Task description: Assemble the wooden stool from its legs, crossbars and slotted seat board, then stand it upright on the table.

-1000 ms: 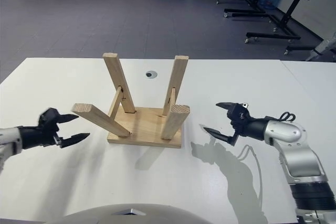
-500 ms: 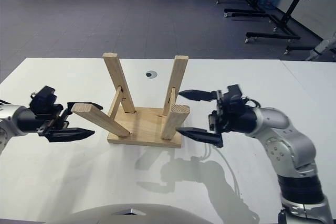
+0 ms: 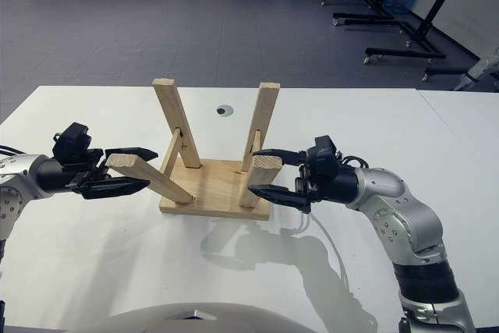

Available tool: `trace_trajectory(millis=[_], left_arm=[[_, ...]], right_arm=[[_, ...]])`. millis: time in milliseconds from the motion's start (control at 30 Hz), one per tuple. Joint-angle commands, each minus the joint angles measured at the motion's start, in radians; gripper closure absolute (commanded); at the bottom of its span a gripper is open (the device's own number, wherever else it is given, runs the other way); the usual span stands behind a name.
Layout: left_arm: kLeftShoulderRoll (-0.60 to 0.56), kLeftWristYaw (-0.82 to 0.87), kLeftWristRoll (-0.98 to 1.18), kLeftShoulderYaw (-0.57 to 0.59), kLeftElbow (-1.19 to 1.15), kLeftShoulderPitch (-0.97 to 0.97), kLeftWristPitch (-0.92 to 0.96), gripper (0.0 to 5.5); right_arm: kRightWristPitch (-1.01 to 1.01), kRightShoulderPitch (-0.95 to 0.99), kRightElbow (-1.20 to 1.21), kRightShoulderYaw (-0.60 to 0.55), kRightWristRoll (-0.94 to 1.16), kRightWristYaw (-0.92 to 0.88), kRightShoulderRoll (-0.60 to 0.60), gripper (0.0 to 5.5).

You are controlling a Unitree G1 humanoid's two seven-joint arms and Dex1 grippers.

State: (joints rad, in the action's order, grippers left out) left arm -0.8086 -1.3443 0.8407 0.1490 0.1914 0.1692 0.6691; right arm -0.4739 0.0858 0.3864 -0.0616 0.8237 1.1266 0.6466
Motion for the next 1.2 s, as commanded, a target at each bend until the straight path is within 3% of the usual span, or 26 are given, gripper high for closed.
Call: trace_trajectory(millis=[33, 300, 500, 667, 800, 933, 1067, 1200], left_arm=[[-0.005, -0.005, -0.021, -0.014, 0.013, -0.015, -0.017, 2.48], [-0.003, -0.001, -0.014, -0.003, 0.029, -0.026, -0.019, 3.57], [-0.005, 0.018, 0.047, -0.010, 0.073, -0.042, 0.054, 3.82], [-0.043, 0.102, 0.232, 0.046, 0.131, 0.013, 0.242, 3.84], [-0.072, 0.255, 0.512, 0.135, 0.098, 0.116, 0.421, 3.84], [-0.083, 0.472, 0.781, 0.137, -0.053, 0.224, 0.535, 3.84], [-0.062, 0.666, 0.906, 0.067, -0.160, 0.261, 0.589, 3.84], [-0.015, 0.819, 0.901, 0.004, -0.211, 0.262, 0.593, 3.84]], right_arm=[[0.010, 0.009, 0.002, 0.014, -0.024, 0.002, -0.001, 2.68], [0.019, 0.020, -0.011, 0.024, -0.039, 0.012, -0.005, 4.11], [-0.001, 0.029, -0.010, -0.005, -0.002, 0.015, 0.010, 4.27], [-0.184, 0.068, 0.021, -0.069, 0.169, -0.049, 0.068, 4.31], [-0.414, 0.152, -0.010, -0.144, 0.436, -0.172, 0.137, 4.37], [-0.594, 0.299, -0.169, -0.161, 0.670, -0.322, 0.173, 4.42], [-0.722, 0.409, -0.331, -0.102, 0.727, -0.454, 0.148, 4.42], [-0.792, 0.457, -0.417, -0.030, 0.689, -0.559, 0.072, 4.42]])
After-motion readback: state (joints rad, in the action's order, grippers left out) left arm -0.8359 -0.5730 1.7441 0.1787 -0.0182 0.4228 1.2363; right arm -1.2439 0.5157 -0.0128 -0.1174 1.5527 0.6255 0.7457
